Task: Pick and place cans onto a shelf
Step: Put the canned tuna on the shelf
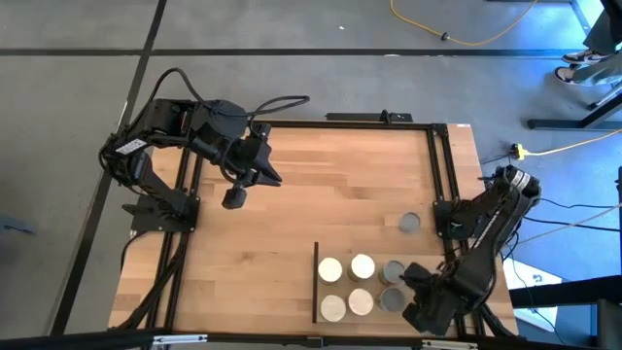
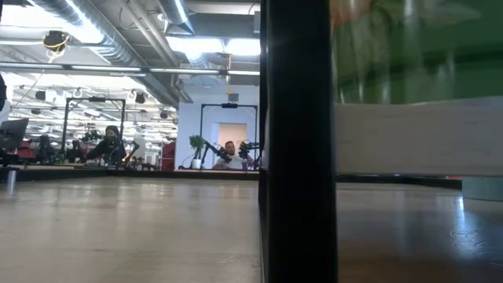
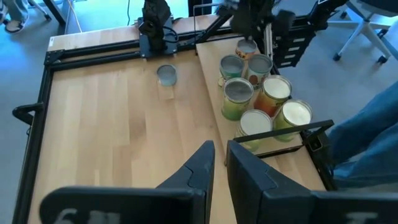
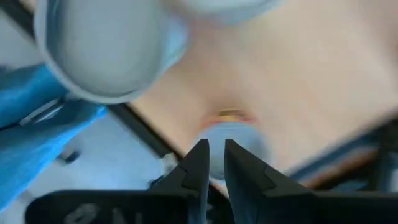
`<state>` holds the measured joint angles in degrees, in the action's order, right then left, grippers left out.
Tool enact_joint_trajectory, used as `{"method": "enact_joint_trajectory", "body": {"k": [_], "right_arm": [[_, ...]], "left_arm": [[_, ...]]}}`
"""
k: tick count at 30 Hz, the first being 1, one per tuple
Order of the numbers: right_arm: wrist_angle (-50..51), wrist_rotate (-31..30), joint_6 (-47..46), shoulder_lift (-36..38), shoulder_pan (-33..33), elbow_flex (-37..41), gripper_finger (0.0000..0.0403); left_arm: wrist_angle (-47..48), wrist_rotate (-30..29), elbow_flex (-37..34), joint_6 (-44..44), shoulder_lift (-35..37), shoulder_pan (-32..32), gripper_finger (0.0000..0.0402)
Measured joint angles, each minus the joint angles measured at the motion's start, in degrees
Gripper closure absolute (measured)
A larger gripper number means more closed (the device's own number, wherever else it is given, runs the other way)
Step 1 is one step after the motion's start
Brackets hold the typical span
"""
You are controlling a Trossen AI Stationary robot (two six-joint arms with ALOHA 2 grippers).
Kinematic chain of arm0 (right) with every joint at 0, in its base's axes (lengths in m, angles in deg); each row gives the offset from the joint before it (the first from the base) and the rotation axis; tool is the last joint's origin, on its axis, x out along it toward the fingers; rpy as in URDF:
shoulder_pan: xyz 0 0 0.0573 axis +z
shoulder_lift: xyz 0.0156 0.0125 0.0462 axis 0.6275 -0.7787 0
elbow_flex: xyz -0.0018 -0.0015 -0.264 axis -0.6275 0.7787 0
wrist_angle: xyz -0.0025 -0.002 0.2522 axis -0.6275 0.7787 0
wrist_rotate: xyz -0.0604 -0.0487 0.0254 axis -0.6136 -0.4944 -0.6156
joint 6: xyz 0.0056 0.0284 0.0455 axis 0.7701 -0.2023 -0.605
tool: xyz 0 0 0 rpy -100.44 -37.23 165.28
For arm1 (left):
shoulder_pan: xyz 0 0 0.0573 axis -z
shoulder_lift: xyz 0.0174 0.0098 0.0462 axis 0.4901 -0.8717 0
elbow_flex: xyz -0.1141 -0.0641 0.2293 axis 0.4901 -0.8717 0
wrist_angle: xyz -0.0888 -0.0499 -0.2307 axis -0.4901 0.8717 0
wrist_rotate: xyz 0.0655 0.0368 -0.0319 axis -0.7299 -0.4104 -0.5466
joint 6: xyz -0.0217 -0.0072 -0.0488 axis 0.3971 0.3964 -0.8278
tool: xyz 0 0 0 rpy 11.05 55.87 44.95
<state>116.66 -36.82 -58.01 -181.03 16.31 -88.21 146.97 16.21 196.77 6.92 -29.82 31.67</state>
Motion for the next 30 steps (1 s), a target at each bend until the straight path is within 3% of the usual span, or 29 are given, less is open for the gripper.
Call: {"method": "enact_joint_trajectory", "body": {"k": [6,12,15,21,30], "right_arm": [[23.7,-5.3,-5.6,0.1,-0.7,-12.5,0.0350],[24.8,-7.8,-9.5,2.7,-3.1,-14.3,0.0350],[24.4,-9.0,-9.3,3.8,-5.1,-11.5,0.0350],[24.3,-7.6,-9.1,5.4,-9.9,-4.1,0.0350],[24.5,-7.5,-7.8,10.5,-20.4,6.6,0.0350]], "left_arm": [[0.2,0.0,0.0,-0.2,0.0,0.0,0.0365],[1.6,0.6,0.0,0.1,0.0,0.0,0.0365],[1.2,-0.7,0.0,-0.3,0.0,0.0,0.0365],[3.5,-14.0,-0.1,-5.3,-1.3,-0.1,0.0365],[8.3,-15.5,-0.2,-5.3,-4.9,-1.2,0.0365]]}}
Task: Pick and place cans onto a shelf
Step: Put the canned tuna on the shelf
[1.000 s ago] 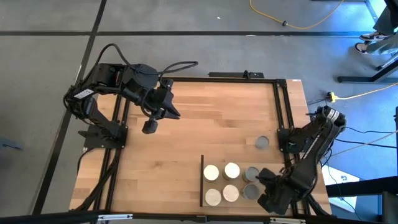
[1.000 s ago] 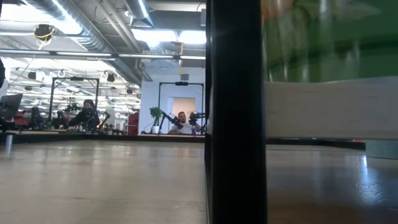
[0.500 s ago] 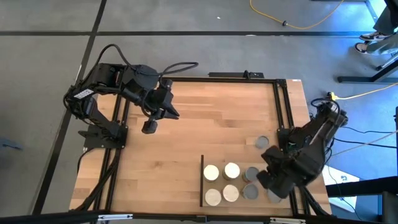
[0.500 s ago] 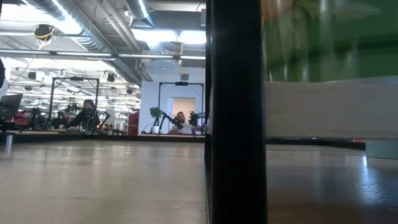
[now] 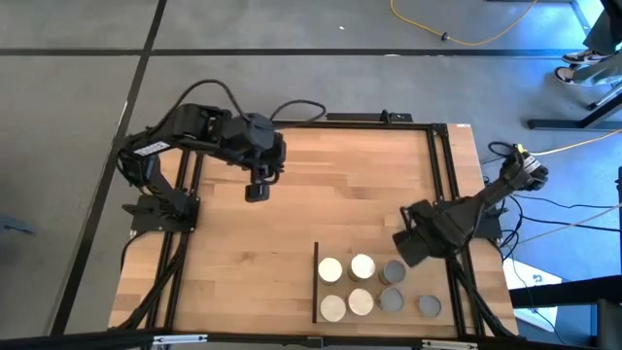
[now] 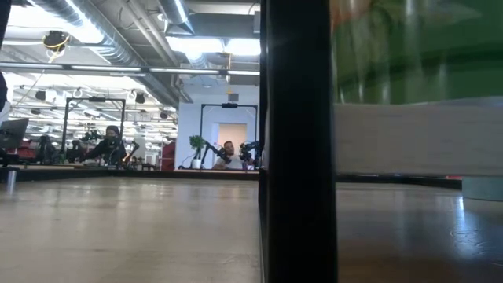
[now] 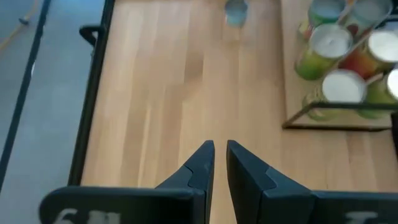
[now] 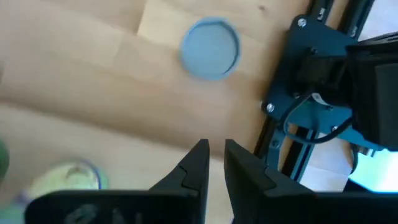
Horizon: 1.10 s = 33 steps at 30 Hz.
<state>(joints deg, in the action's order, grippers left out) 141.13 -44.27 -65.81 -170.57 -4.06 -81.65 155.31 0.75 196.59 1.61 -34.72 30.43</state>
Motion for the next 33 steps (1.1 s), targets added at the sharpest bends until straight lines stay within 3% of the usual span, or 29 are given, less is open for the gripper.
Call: {"method": "enact_joint_trajectory", "body": {"k": [9,17,26,33], "right_arm": [[-0.9,0.0,4.8,8.4,-14.0,8.0,0.0350],[-14.1,-0.1,28.2,12.7,-25.6,17.4,0.0350],[-19.1,2.8,50.5,12.8,-33.8,24.4,0.0350],[-23.5,4.1,56.4,12.7,-38.2,28.6,0.0350]], "left_arm": [[0.2,0.2,0.1,2.4,-2.6,-0.8,0.0365],[-0.1,0.3,0.2,2.4,-2.5,-1.5,0.0365],[-0.2,0.1,0.2,2.5,-2.5,-2.1,0.0365],[-0.2,0.1,0.2,2.5,-2.5,-2.7,0.0365]]}}
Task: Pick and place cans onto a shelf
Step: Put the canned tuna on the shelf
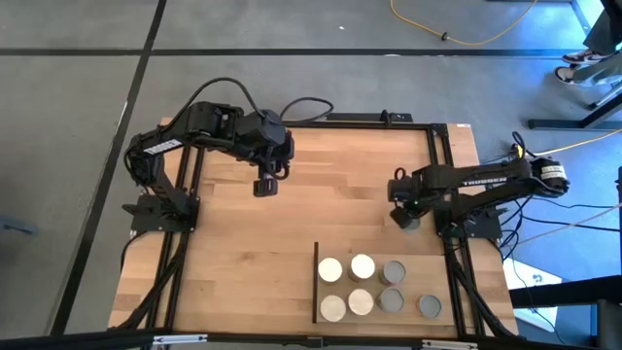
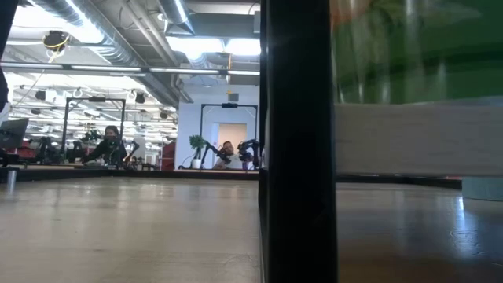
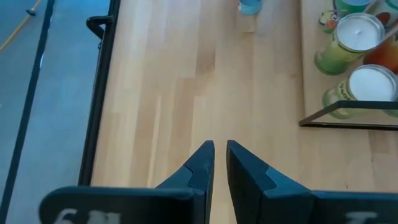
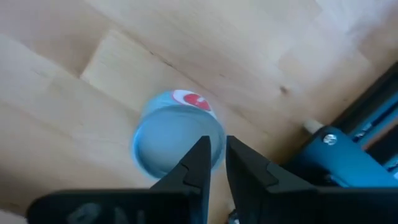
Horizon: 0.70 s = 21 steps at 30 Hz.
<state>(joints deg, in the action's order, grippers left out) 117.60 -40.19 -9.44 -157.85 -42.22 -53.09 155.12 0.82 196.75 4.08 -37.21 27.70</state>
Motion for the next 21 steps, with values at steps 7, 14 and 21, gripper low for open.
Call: {"method": "enact_joint_trajectory", "body": {"k": [7,14,21], "right_arm": [[-2.2,0.1,7.8,0.0,-2.4,2.0,0.0350],[-4.7,1.3,11.3,0.0,-4.6,4.2,0.0350],[-4.7,3.2,12.6,0.0,-5.2,7.5,0.0350]], "left_arm": [[0.0,0.0,0.0,0.0,0.0,0.0,0.0365],[0.0,0.0,0.0,-0.1,0.0,0.0,0.0365],[0.0,0.0,0.0,-0.5,0.0,0.0,0.0365]]}}
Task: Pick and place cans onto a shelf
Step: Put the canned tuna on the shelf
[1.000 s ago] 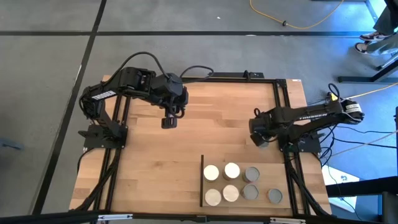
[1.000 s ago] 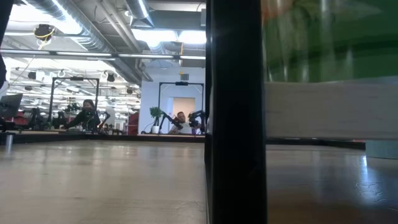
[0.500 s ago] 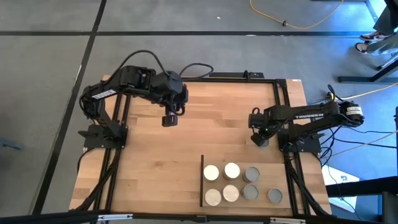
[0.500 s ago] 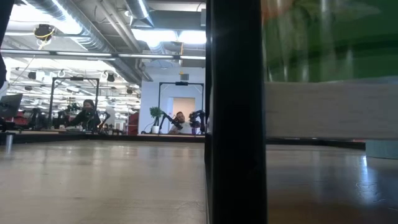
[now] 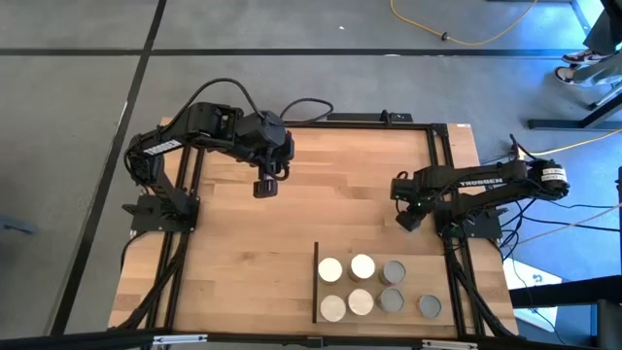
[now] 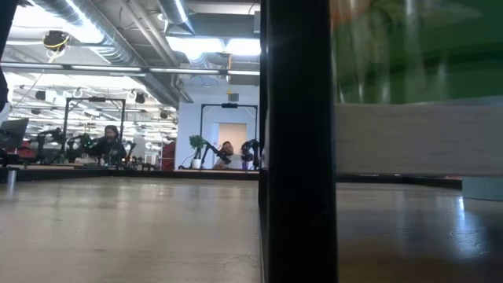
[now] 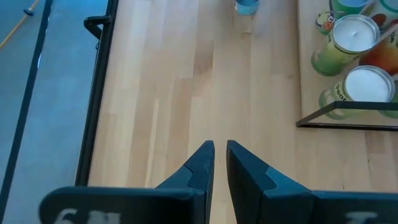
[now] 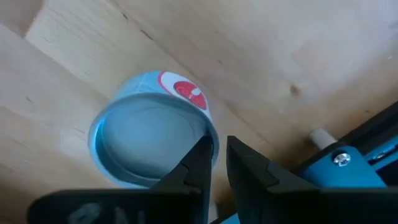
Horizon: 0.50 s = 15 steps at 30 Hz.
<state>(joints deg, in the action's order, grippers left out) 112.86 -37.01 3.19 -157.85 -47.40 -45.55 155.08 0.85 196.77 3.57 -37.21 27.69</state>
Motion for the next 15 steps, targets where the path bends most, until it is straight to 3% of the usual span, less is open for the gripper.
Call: {"method": "enact_joint_trajectory", "body": {"k": [7,12,15], "right_arm": [[-2.1,1.4,0.2,0.1,0.0,1.6,0.0351],[-2.1,1.8,0.0,0.1,0.0,1.8,0.0391],[-2.2,5.4,0.2,0.0,0.0,1.4,0.0395]], "left_arm": [[-0.2,0.0,0.0,0.0,0.0,0.0,0.0365],[-1.0,0.0,0.0,0.0,0.0,0.0,0.0365],[-1.0,0.0,0.0,-0.1,0.0,0.0,0.0365]]}}
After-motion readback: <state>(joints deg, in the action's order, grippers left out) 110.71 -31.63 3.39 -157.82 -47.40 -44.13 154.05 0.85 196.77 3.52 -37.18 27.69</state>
